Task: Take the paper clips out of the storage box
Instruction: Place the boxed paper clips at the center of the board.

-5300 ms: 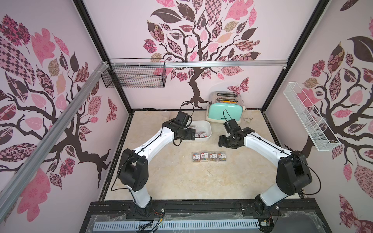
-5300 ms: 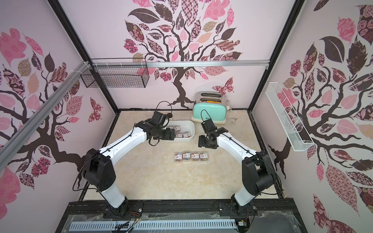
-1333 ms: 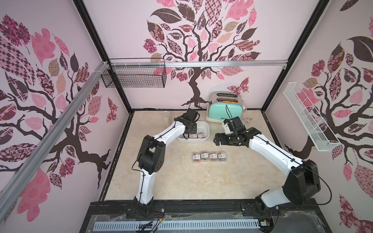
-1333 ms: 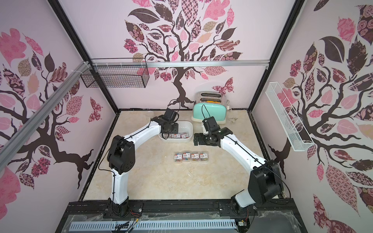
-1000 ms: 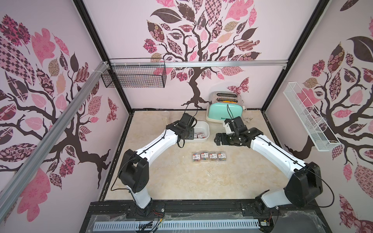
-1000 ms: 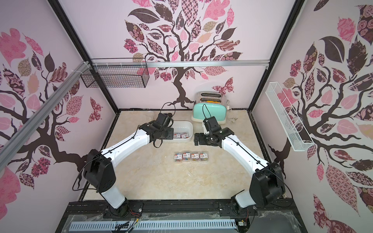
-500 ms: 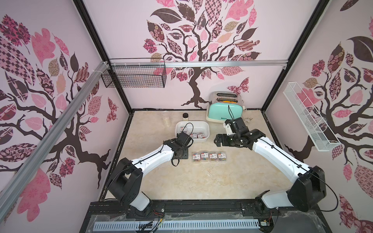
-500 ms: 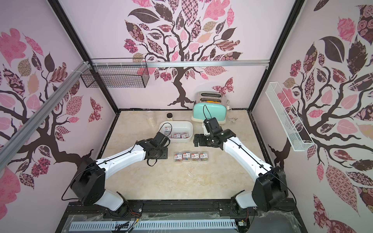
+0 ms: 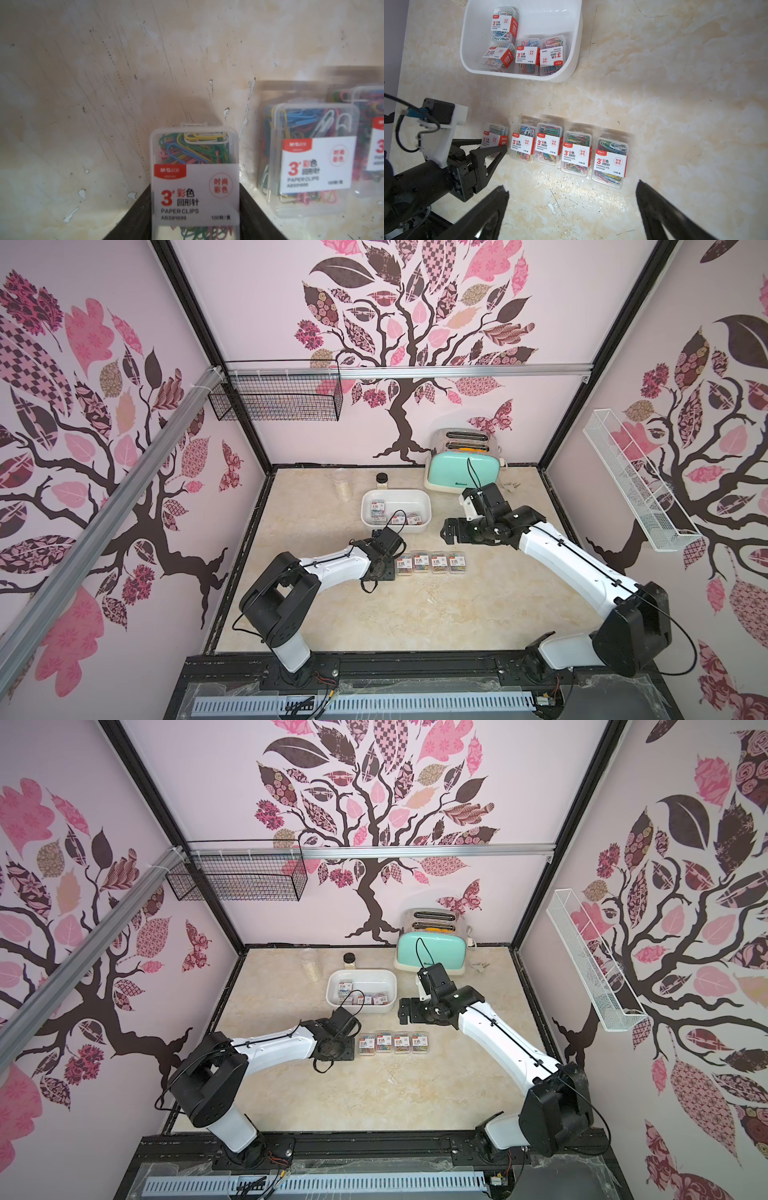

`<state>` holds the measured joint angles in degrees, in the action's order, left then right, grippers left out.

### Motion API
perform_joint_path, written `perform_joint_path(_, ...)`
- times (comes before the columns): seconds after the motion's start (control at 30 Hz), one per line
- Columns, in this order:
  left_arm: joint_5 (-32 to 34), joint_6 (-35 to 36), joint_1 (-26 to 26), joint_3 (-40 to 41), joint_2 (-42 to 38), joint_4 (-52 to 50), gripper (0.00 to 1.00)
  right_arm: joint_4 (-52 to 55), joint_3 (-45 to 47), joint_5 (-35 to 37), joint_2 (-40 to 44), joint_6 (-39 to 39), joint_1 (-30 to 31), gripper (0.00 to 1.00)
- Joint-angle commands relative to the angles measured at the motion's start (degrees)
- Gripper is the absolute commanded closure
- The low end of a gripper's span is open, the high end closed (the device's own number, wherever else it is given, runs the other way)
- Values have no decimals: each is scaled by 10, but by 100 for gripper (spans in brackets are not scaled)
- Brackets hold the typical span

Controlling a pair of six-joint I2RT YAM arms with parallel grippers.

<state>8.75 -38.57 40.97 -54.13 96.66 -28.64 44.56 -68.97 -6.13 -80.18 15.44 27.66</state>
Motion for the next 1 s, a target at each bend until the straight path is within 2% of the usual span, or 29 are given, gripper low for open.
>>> perform_joint_path(0.0,-4,-1,2,-13,10,19,42,0,-17,6,16,2,4,1)
perform_joint_path(0.97,15,27,15,-9,30,27,40,-11,-20,-3,4,5,6,1)
